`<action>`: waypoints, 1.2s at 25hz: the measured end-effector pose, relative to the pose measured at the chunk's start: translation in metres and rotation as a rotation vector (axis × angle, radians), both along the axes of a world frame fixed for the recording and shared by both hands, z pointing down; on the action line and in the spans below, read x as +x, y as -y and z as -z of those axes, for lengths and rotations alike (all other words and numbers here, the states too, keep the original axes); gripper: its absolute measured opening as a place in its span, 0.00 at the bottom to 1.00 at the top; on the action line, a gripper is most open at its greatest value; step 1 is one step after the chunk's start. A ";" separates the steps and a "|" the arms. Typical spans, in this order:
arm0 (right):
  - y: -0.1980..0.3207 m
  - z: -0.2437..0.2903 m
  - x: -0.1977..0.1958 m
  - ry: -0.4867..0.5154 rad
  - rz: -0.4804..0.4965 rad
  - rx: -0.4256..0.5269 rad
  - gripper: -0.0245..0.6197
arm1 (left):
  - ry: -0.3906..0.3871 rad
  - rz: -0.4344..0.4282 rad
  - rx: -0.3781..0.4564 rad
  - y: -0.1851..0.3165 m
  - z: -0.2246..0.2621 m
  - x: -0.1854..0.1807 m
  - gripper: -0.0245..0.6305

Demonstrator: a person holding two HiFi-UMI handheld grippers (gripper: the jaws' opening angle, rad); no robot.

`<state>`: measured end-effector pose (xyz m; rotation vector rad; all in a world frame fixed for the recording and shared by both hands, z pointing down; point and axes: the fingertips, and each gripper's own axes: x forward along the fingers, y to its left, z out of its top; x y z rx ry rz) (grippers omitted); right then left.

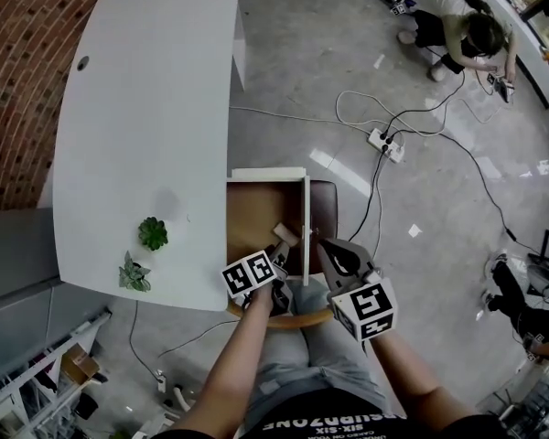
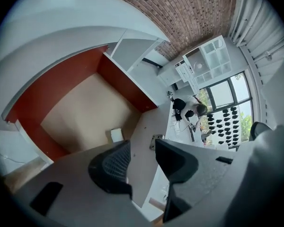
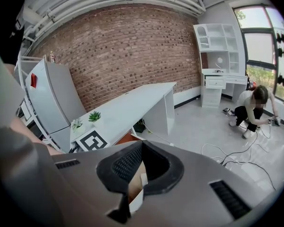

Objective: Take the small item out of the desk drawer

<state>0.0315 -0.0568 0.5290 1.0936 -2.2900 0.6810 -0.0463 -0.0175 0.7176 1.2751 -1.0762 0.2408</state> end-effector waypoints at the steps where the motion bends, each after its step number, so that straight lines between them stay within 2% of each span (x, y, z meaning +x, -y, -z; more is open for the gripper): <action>1: 0.001 -0.002 0.000 0.001 -0.002 -0.003 0.03 | 0.000 0.000 -0.006 0.000 -0.003 0.000 0.28; 13: 0.007 -0.027 0.005 -0.006 -0.016 -0.043 0.03 | -0.021 0.019 -0.055 0.013 -0.043 0.000 0.28; 25: 0.018 -0.044 0.005 0.000 -0.014 -0.062 0.03 | -0.001 -0.031 -0.116 0.008 -0.081 0.004 0.28; 30: 0.021 -0.055 0.006 -0.001 -0.015 -0.076 0.03 | -0.012 -0.024 -0.130 0.010 -0.097 0.007 0.28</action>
